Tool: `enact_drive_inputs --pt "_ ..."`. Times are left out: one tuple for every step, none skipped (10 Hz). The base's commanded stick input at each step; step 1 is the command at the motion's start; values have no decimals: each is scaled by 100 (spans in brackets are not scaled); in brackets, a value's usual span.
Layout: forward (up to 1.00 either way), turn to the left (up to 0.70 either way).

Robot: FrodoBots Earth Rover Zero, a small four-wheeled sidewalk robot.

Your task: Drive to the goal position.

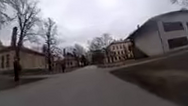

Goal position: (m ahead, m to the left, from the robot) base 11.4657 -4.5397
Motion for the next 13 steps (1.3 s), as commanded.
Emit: enact_drive_inputs --pt "100 1" --pt "100 1" --pt "100 1" --pt "100 1" --pt "100 1" --pt "100 1" --pt "100 1" --pt "100 1" --pt "100 1" --pt "100 1" --pt "100 1" --pt "100 1" --pt "100 1"
